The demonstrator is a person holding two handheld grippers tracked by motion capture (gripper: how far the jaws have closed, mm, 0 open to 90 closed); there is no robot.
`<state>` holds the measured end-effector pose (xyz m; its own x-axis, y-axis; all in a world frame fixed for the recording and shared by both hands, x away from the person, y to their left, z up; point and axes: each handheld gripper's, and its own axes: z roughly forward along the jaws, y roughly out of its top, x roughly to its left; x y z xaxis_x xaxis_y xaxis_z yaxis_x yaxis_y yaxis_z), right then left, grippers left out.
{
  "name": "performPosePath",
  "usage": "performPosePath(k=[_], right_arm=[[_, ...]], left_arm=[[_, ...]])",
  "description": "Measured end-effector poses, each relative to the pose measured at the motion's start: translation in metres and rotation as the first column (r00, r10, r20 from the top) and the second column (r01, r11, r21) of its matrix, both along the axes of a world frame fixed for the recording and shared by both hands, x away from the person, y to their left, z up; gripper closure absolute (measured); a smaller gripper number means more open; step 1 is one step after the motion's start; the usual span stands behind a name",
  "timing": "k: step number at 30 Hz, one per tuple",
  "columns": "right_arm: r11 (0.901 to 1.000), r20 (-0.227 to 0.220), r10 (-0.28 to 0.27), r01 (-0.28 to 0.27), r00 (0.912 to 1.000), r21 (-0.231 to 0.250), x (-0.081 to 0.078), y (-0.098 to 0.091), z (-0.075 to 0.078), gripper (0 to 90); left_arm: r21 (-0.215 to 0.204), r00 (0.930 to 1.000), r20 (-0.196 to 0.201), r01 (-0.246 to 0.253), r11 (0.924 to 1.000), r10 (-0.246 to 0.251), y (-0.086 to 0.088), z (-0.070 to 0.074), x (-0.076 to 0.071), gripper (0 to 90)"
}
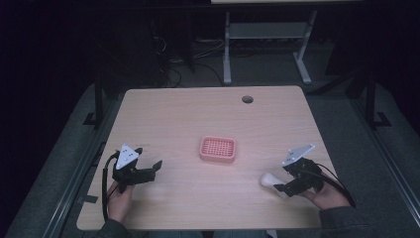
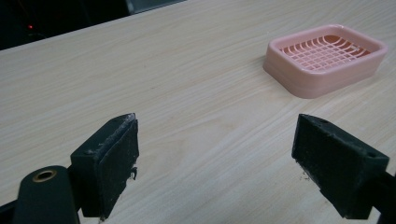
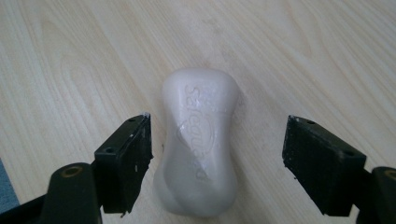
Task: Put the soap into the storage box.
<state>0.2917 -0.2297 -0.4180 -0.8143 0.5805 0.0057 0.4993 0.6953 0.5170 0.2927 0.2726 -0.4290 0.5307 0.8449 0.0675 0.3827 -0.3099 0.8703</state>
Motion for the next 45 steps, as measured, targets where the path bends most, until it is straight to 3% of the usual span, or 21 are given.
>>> performPosePath(k=[16,25,45], right_arm=[[0.9941,-0.054,0.033,-0.038,0.9980,-0.101,0.011,0.019,-0.017,30.6],[0.9885,-0.102,0.064,-0.077,0.9928,-0.130,0.013,0.024,-0.022,41.2],[0.9902,-0.127,0.050,-0.065,0.9906,-0.124,0.016,0.025,-0.028,47.5]], left_arm=[[-0.015,0.9999,-0.010,0.007,0.9999,-0.007,-0.001,-0.001,0.001,14.6],[-0.007,0.9997,-0.017,0.016,0.9999,-0.016,-0.002,-0.001,0.001,14.6],[-0.009,0.9996,-0.026,0.012,0.9999,-0.013,-0.002,-0.002,0.002,14.6]])
